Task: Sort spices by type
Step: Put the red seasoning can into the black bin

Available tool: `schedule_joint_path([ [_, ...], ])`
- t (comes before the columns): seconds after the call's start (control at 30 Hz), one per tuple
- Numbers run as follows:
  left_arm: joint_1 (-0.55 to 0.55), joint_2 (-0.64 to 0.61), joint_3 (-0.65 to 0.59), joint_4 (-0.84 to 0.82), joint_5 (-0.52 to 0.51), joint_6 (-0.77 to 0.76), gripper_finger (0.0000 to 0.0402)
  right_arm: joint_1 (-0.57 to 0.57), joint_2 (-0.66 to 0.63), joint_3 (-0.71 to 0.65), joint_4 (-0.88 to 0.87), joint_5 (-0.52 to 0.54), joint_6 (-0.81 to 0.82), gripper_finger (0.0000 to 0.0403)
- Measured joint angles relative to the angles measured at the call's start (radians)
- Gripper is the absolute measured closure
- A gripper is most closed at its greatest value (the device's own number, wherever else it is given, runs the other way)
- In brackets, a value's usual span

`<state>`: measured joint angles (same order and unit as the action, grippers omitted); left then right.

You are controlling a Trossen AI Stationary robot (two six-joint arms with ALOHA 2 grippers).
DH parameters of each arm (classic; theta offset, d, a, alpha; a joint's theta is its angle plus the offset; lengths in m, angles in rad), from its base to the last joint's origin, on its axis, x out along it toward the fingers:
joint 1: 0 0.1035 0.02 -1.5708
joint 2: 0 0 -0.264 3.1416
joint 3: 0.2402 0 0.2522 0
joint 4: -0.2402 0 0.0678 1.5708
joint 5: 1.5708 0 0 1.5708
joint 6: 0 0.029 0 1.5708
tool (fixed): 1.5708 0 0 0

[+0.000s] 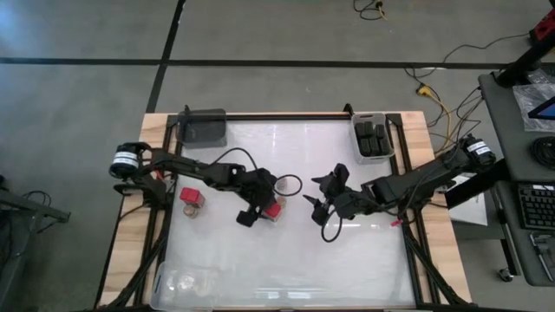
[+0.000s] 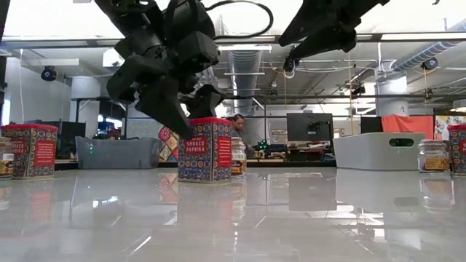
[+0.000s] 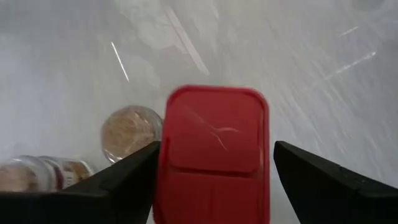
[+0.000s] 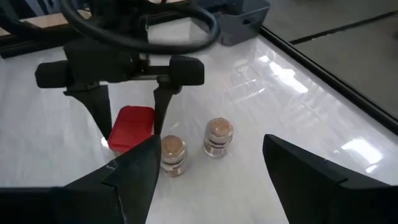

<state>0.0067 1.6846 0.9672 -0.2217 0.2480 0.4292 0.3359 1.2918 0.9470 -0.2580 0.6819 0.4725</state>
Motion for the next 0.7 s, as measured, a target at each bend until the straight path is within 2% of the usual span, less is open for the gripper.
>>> schedule_joint_path([
  [0.23,0.0,0.002,0.0,0.004,-0.006,-0.019,0.0133,0.0,-0.001,0.0,0.001,0.0,-0.003,0.0134],
  [0.47,0.0,0.002,0.0,0.003,-0.006,-0.023,0.02,0.0,-0.001,0.0,0.001,0.0,-0.003,0.0146],
  [0.7,0.0,-0.039,-0.001,-0.072,-0.004,-0.071,0.02,0.006,-0.001,0.0,0.0,-0.001,-0.001,0.0147],
])
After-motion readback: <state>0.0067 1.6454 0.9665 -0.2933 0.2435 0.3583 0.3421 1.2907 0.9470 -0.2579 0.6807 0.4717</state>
